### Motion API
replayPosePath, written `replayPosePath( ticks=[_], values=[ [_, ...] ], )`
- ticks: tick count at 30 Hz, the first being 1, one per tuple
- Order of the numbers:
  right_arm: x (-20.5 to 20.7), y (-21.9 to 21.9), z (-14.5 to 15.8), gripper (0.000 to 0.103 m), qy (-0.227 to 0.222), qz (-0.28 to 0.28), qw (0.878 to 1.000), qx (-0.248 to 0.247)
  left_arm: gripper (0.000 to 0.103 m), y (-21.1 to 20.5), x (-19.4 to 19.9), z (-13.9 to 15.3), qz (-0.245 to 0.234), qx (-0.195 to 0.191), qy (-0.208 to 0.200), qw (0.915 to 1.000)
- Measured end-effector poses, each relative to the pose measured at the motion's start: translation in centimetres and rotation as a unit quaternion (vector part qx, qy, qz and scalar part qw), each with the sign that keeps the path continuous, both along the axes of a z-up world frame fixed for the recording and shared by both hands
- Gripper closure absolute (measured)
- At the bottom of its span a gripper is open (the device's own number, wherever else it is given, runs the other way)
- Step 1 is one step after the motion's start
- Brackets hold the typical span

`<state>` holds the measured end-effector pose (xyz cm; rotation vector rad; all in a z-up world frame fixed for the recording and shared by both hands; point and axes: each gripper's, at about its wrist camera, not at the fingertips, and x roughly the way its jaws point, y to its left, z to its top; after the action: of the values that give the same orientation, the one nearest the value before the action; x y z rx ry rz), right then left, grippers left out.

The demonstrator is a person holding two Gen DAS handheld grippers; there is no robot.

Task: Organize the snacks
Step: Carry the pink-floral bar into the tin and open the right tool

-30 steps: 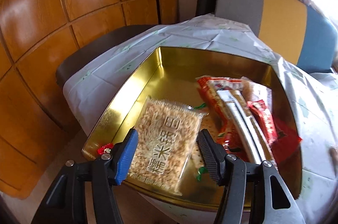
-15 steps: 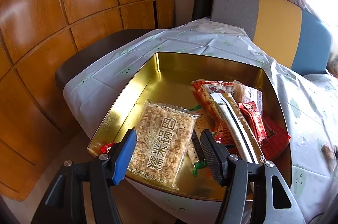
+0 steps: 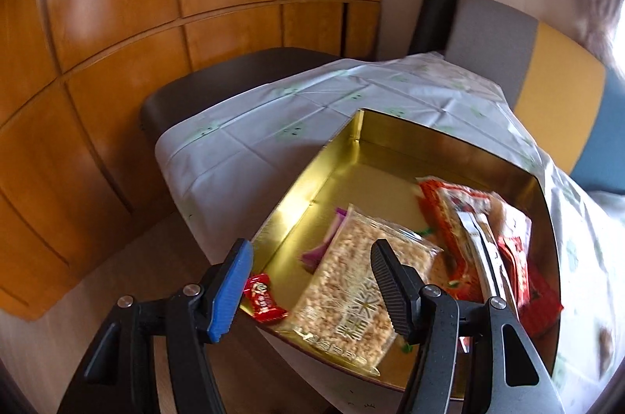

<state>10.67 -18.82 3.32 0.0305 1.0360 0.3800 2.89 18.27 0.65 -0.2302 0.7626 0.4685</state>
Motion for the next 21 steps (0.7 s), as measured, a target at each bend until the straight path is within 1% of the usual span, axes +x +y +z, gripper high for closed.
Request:
replayPosePath(
  ticks=[2,5,7,8,9,12,15,17,19,21],
  values=[
    [0.1,4.0,0.5,0.083,0.001,0.038,0.998,0.041,0.039,0.5,-0.1,0.0,0.004,-0.005,-0.002,1.0000],
    [0.5,10.2,1.0,0.083,0.011,0.082,0.991,0.103,0.039,0.8,-0.1,-0.1,0.006,-0.005,-0.001,1.0000],
    [1.1,13.7,0.9,0.081,0.018,0.100,0.986,0.130,0.039,1.1,0.0,-0.2,0.006,-0.010,0.001,0.9999],
    [1.5,15.3,0.5,0.080,0.030,0.107,0.983,0.143,0.039,1.3,0.1,-0.3,0.007,-0.013,0.002,0.9999],
    [1.8,16.7,0.0,0.077,0.044,0.115,0.981,0.151,0.039,1.4,0.2,-0.4,0.009,-0.015,0.003,0.9999],
    [2.5,19.6,-1.6,0.074,0.066,0.120,0.980,0.147,0.039,1.6,0.3,-0.5,0.009,-0.020,0.002,0.9998],
    [2.4,20.4,-2.9,0.074,0.075,0.121,0.981,0.135,0.039,1.3,0.3,-0.6,0.006,-0.015,0.002,0.9999],
    [2.2,20.2,-3.4,0.074,0.073,0.124,0.981,0.128,0.039,1.1,0.4,-0.7,0.001,-0.016,0.005,0.9999],
    [1.8,19.9,-3.5,0.074,0.062,0.125,0.984,0.110,0.039,0.8,0.4,-0.7,-0.003,-0.017,0.005,0.9998],
    [1.3,19.2,-3.3,0.074,0.052,0.123,0.986,0.096,0.039,0.4,0.4,-0.6,-0.008,-0.007,0.004,0.9999]
  ],
)
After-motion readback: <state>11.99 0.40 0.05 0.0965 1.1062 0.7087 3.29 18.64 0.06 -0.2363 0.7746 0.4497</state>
